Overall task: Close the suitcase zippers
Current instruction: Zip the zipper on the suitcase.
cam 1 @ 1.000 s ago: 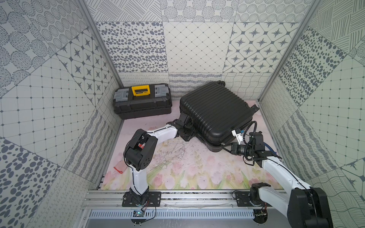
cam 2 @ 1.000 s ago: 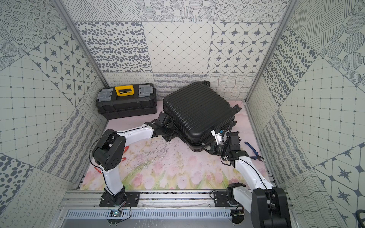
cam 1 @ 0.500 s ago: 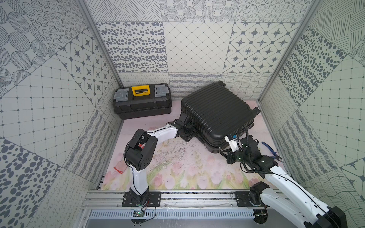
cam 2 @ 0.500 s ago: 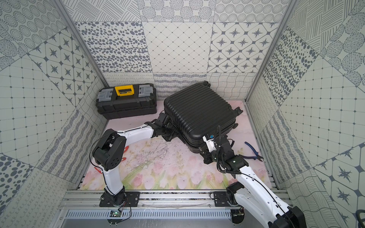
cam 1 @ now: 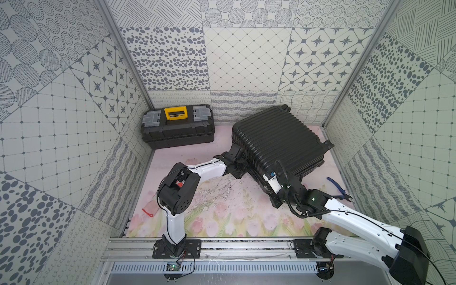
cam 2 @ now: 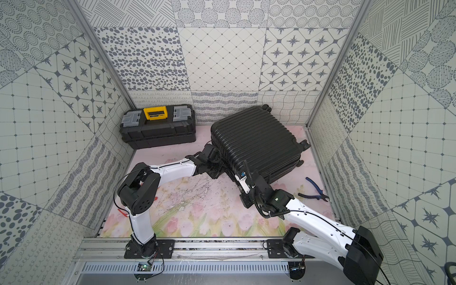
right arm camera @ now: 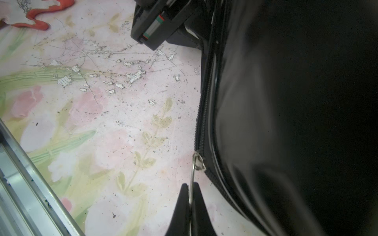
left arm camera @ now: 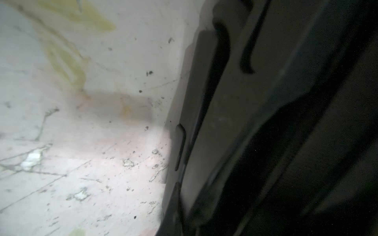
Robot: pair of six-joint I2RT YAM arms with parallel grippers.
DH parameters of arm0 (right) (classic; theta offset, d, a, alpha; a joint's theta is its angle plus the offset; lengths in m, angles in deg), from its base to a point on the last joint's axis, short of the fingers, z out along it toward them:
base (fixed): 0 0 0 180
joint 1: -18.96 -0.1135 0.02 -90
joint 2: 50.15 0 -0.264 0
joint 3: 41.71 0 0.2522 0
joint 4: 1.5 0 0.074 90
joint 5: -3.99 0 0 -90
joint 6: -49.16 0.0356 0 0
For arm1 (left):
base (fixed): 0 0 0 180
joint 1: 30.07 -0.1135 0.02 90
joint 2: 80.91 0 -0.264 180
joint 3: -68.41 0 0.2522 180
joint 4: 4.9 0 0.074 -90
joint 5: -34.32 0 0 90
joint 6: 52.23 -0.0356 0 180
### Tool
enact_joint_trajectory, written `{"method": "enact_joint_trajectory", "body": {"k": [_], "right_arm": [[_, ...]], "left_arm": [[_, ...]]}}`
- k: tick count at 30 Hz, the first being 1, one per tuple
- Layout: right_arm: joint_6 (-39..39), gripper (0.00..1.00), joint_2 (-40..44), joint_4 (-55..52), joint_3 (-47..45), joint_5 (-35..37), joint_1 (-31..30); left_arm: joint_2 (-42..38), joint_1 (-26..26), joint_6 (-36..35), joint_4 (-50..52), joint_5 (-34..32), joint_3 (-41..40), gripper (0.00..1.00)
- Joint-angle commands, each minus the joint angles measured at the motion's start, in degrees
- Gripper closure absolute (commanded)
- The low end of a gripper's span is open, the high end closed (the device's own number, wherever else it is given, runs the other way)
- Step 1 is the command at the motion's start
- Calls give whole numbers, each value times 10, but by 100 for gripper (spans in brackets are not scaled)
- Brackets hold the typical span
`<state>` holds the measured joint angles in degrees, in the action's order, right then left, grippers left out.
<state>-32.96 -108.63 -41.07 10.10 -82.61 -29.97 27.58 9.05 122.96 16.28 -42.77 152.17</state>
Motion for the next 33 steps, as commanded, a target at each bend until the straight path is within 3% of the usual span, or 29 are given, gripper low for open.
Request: {"method": "enact_joint_trajectory", "body": {"k": [1,6,12,19,24,28,31,33], "right_arm": [[18,100,-17,129,39,-73,-51],[89,100,-31,202,42,-29,-67],[105,100,-82,233,65,59,-90],[124,100,-139,324,66,44,-109],[74,100,-176,397,76,55,-114],[48,100,-170,365,64,80,-107],[133,100,-156,374,31,80,-91],[225,100,-141,480,-38,20,-46]], "left_arm": [[-4,39,114,-123,85,-14,100],[-18,63,143,-147,90,-28,100],[-39,90,189,-206,98,-64,100],[-47,115,237,-285,111,-93,100],[-64,116,237,-297,131,-97,100],[-76,113,235,-306,150,-108,100],[-87,115,215,-283,154,-112,100],[-88,115,228,-304,163,-123,100]]}}
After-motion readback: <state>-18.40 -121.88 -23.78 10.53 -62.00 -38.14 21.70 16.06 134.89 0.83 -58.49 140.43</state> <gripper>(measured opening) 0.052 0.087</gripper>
